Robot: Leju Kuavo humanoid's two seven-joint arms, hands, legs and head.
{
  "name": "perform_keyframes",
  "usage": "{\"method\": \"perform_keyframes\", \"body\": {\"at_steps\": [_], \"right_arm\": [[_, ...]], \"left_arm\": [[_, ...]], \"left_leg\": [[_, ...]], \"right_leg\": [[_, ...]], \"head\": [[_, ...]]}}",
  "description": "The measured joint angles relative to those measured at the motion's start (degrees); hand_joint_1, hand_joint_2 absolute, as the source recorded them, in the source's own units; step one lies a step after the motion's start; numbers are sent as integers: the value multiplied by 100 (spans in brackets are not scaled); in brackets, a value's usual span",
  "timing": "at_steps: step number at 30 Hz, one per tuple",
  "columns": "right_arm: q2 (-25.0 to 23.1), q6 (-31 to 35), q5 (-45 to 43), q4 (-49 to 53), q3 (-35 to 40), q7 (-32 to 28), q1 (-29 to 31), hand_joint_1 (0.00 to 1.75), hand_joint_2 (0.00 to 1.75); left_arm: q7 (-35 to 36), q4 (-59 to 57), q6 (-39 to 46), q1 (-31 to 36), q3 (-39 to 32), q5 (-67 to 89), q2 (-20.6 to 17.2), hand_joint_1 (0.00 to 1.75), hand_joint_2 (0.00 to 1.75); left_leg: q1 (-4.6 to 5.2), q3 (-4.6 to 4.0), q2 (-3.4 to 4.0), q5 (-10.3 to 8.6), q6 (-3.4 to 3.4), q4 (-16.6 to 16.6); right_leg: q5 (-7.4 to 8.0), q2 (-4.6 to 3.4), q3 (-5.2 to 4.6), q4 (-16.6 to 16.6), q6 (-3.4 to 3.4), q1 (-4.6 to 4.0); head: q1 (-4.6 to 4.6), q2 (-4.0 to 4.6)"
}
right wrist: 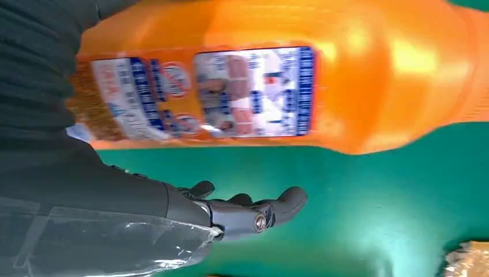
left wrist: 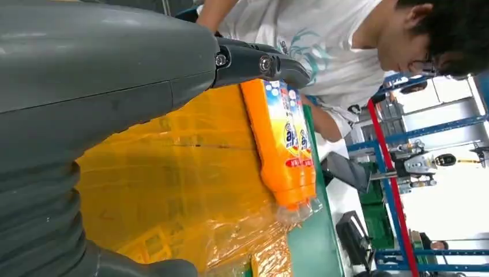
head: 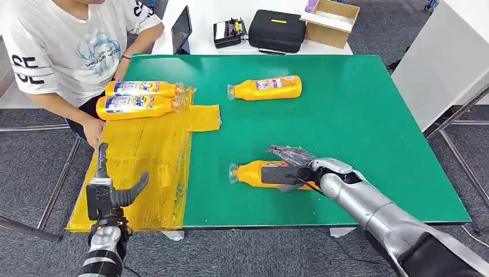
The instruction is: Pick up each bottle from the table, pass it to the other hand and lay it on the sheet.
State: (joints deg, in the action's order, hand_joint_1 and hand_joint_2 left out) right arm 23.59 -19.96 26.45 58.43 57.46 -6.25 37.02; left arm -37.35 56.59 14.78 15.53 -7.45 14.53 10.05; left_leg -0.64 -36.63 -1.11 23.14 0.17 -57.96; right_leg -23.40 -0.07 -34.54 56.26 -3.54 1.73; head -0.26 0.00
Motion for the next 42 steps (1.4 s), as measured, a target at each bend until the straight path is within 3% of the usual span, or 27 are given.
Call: {"method": "perform_keyframes", "body": {"at_steps": [19,28,42], "right_arm": [[410,-35,-139,371,369,105,104,0,175],[883,-288,-457,782,583,442,266,0,175],[909,-503,-520,708,1128,505,324,0,175]], "left_arm": [[-2,-76,-15,52,31,-50,7,0,175],[-20,-74,-144,54,30,-199,44,0,175],[-20,-280,-184,228,72,-291,140,0,175]], "left_leg": [[0,0,1,0,0,0],[0,-2,-2,0,0,-1],[0,-2,-2,0,0,-1]], "right_leg": [[0,0,0,0,0,0],[0,1,0,-1,0,1],[0,1,-1,0,0,1]], "head": [[0,0],[0,0],[0,0]]}}
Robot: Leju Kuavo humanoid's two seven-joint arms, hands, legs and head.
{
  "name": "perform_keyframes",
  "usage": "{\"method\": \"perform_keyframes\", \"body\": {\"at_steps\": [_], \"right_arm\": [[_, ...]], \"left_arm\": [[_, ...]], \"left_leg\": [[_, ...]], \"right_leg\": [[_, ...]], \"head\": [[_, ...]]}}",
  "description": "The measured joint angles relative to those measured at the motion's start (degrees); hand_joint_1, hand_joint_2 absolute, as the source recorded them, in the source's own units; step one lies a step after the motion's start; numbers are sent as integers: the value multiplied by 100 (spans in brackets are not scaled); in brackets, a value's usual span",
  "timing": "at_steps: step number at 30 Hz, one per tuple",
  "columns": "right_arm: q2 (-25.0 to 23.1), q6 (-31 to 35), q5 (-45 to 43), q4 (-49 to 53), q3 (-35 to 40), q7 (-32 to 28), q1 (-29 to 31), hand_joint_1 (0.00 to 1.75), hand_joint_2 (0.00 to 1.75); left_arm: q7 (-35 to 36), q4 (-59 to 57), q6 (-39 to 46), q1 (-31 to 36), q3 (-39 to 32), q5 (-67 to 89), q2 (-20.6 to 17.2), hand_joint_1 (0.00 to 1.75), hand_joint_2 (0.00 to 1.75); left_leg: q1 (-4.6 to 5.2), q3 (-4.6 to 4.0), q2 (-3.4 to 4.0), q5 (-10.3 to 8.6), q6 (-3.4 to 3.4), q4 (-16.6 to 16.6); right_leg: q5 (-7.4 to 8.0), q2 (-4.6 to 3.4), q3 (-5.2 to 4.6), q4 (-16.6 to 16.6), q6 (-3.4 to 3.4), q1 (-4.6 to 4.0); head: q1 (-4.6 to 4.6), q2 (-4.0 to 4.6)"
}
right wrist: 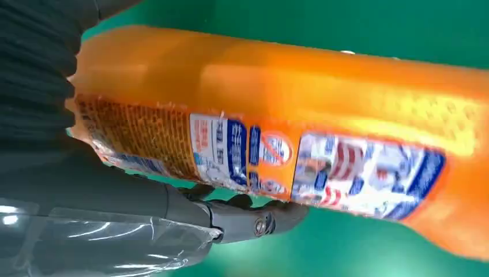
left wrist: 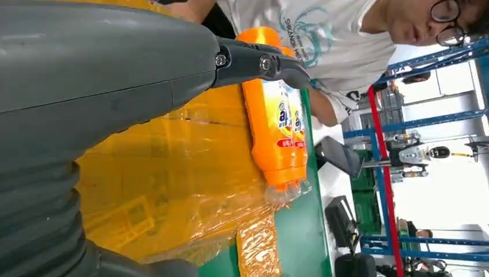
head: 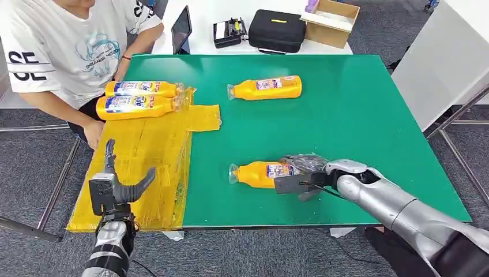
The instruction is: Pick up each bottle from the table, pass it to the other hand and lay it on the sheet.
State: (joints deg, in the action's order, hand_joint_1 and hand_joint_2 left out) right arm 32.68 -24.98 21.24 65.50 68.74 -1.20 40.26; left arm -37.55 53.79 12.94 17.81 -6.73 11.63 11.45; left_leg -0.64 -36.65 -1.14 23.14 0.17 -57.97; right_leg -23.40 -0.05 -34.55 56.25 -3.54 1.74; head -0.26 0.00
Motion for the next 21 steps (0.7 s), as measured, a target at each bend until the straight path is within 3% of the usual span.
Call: {"method": "perform_keyframes", "body": {"at_steps": [11,12,21], "right_arm": [[-4,0,-7,-50,160,11,12,0,175],[-4,0,-9,-55,164,11,12,175,175],[-203,394,468,-415,422,4,52,175,175]], "left_arm": [[0,-94,-2,47,61,-22,2,0,175],[0,-96,-2,48,63,-22,2,0,175],[0,-269,7,124,66,-46,24,0,175]], "left_leg": [[0,0,0,0,0,0],[0,0,0,0,0,0],[0,7,2,0,0,0]], "right_leg": [[0,0,0,0,0,-1],[0,0,0,0,0,-1],[1,-2,5,0,0,-2]], "head": [[0,0],[0,0],[0,0]]}}
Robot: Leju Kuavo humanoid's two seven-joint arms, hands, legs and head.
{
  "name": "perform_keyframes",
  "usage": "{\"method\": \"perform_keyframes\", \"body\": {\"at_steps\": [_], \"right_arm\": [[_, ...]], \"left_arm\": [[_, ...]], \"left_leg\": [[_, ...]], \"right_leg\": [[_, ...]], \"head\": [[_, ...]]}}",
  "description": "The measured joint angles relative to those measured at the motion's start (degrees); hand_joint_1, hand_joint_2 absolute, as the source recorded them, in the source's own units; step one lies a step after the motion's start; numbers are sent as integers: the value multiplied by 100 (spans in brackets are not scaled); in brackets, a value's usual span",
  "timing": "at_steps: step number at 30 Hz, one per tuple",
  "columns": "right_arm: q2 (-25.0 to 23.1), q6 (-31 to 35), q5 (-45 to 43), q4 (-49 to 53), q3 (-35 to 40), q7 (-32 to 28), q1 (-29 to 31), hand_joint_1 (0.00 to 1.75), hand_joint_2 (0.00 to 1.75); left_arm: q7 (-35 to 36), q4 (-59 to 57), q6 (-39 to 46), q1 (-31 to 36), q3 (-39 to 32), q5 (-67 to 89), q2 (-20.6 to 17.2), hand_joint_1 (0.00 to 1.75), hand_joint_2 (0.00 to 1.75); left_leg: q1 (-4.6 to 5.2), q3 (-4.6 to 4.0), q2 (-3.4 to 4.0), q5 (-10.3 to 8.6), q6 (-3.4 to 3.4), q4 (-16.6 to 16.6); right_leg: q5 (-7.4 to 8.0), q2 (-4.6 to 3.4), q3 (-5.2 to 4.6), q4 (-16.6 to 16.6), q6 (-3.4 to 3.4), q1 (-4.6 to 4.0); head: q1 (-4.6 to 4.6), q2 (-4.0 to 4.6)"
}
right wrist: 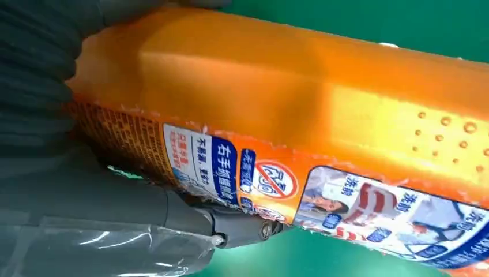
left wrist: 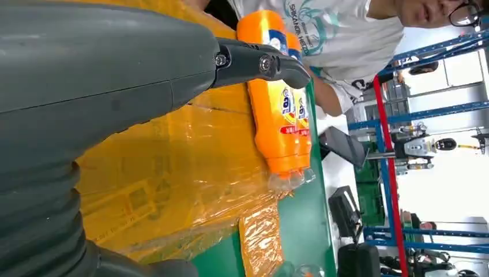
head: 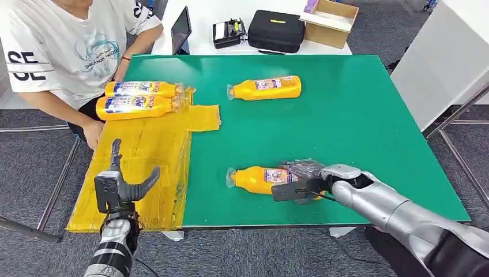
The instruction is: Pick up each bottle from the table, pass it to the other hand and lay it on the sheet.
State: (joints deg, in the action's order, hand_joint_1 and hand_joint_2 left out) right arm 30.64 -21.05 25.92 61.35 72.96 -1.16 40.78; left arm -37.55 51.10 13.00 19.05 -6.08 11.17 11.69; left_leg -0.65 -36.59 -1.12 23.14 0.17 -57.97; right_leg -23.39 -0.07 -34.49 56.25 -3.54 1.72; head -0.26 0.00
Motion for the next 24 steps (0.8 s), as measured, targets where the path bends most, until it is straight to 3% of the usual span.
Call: {"method": "perform_keyframes", "body": {"at_steps": [12,14,16,20,24], "right_arm": [[-393,846,351,-271,-345,-131,-272,175,175],[-600,1696,470,-263,-726,-225,-651,175,175],[-1008,2959,800,-37,-1455,-451,-1239,175,175],[-1900,3624,1534,760,-2772,-556,-2114,175,175],[-2698,5267,1563,1579,-4059,-1299,-2745,175,175]], "left_arm": [[2,9,-15,-39,-9,26,2,0,175],[2,87,-22,-106,-15,35,7,0,175],[44,258,-70,-247,-28,55,9,0,175],[162,594,-168,-455,-46,74,55,0,175],[338,905,-385,-659,-57,-140,116,0,175]], "left_leg": [[-1,4,1,-1,1,0],[-5,1,-6,-1,0,1],[-10,-6,-9,3,-5,2],[-21,-13,-15,6,-13,2],[-31,-28,-14,6,-13,3]], "right_leg": [[1,0,5,1,0,-1],[-1,3,10,2,0,-5],[-2,3,4,4,1,-14],[-12,13,-12,5,7,-22],[-14,19,-22,4,13,-23]], "head": [[0,0],[2,0],[2,0],[-7,0],[-2,0]]}}
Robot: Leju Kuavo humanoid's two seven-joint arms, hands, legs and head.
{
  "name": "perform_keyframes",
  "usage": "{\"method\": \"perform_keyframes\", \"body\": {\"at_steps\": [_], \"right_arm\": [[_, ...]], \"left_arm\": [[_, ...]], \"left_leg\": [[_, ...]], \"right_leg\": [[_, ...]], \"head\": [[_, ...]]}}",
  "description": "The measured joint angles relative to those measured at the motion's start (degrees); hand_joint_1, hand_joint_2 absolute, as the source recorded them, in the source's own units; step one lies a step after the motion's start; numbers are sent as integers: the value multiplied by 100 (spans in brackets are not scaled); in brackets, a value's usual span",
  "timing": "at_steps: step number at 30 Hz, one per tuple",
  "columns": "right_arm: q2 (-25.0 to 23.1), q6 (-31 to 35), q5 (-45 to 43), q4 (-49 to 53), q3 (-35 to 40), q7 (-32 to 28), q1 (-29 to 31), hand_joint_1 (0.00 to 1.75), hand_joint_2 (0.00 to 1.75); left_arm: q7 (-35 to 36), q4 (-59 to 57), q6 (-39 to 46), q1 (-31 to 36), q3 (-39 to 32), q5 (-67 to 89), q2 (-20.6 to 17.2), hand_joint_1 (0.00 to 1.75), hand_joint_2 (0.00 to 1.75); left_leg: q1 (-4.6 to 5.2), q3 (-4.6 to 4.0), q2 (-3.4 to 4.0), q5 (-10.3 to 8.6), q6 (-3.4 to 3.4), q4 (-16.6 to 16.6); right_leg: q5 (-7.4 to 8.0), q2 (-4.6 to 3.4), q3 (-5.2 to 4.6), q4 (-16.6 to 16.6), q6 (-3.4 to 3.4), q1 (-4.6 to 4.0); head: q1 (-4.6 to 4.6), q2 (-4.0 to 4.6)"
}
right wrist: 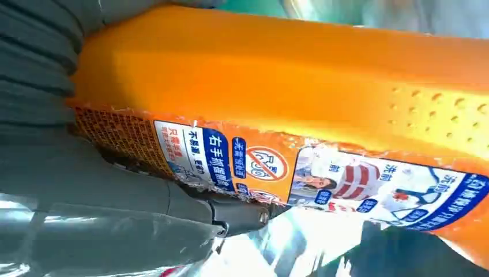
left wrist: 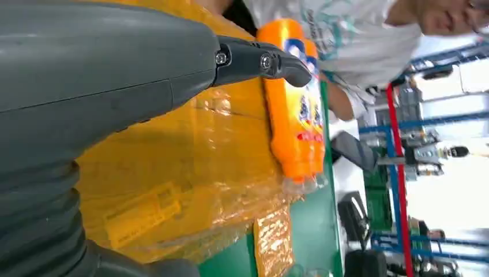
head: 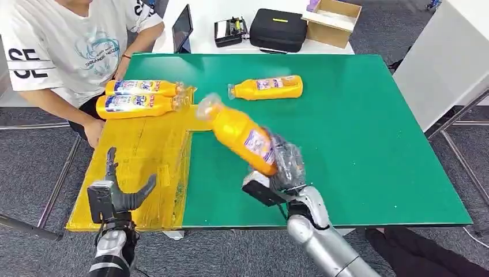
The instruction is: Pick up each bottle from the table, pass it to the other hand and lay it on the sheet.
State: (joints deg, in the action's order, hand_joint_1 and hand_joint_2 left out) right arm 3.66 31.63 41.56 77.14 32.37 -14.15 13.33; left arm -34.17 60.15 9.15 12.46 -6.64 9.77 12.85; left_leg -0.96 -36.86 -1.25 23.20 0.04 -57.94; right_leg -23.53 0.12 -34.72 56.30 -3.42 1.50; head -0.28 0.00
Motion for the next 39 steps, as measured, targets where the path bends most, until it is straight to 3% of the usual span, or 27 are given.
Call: {"method": "perform_keyframes", "body": {"at_steps": [8,14,17,21,26,39], "right_arm": [[-858,337,-659,896,-1513,-972,-701,175,175],[-1107,337,-696,937,-1962,-1092,-948,175,175],[-1175,297,-796,933,-2054,-1168,-1001,166,175],[-1258,68,-777,621,-2061,-1611,-1055,171,175],[-1433,-339,-768,-305,-1833,-2174,-1069,164,175],[-1852,-612,-608,-2169,-780,-2287,-756,155,175]], "left_arm": [[558,538,-896,-185,289,-942,83,0,175],[617,764,-1033,-261,509,-1116,83,0,175],[722,822,-1360,-303,584,-1423,83,0,175],[927,887,-2171,-386,861,-1986,57,0,175],[991,856,-2815,-418,1334,-2310,-44,0,175],[1168,450,-3571,-354,2068,-2793,-328,0,175]], "left_leg": [[16,4,5,1,1,0],[15,5,9,1,1,0],[15,5,8,1,1,0],[15,4,8,2,1,0],[14,3,8,2,0,1],[13,3,8,1,0,2]], "right_leg": [[4,-1,1,-4,-2,9],[4,-6,-2,-2,-1,6],[3,-6,-1,-2,-1,6],[3,-6,0,-2,-1,6],[3,-6,-1,-2,-1,5],[2,-5,-1,-2,0,5]], "head": [[2,0],[2,0],[2,0],[2,0],[2,0],[2,0]]}}
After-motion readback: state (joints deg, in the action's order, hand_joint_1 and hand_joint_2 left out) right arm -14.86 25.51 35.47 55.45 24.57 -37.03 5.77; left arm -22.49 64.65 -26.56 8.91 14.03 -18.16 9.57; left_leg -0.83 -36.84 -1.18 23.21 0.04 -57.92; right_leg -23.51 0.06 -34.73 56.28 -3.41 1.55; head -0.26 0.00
